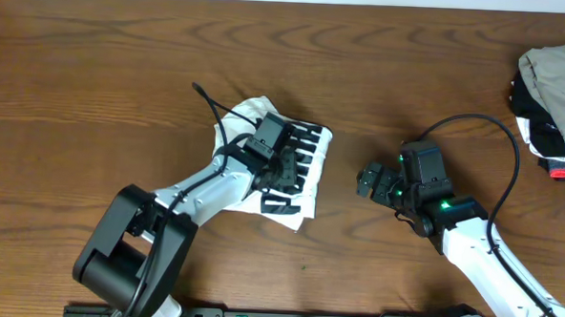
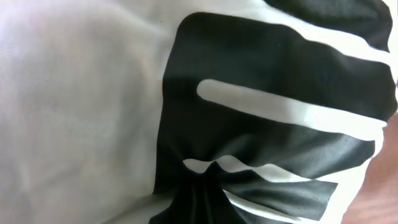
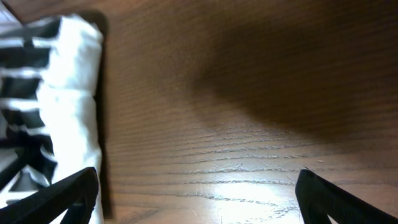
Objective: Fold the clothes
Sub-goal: 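Lift the bundle with the left gripper and carry it up-left, then carry the bundle to the table's top left corner with the left gripper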
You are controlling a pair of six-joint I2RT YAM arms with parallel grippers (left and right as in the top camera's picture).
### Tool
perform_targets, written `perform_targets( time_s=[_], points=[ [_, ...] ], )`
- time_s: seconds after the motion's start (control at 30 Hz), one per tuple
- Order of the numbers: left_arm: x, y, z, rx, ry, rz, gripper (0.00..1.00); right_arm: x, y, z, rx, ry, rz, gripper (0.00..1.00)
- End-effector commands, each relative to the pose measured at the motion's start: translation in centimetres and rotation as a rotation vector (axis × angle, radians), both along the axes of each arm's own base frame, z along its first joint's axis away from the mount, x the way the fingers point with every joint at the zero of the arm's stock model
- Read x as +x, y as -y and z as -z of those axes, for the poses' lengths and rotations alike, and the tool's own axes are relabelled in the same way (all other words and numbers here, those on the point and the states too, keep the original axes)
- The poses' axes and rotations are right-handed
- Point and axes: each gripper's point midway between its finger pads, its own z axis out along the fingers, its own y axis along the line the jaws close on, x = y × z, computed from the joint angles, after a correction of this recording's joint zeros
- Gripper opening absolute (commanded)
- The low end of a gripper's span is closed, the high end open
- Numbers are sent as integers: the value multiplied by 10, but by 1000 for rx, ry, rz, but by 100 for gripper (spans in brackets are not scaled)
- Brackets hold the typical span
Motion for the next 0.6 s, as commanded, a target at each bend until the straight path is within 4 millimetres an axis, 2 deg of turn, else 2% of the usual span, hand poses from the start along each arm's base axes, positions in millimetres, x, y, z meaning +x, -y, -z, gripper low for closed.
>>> perform_targets(
  time_s=[0.0, 0.3, 0.57],
  points=[
    [13, -27, 20, 46, -26, -94, 6, 0, 0, -1, -9, 8, 5, 99],
    [63, -85, 25, 14, 49, -275, 6, 0, 0, -1, -10, 9, 6, 99],
    [112, -157, 20, 16, 194, -465, 6, 0, 0, -1, -10, 9, 5, 99]
  ],
)
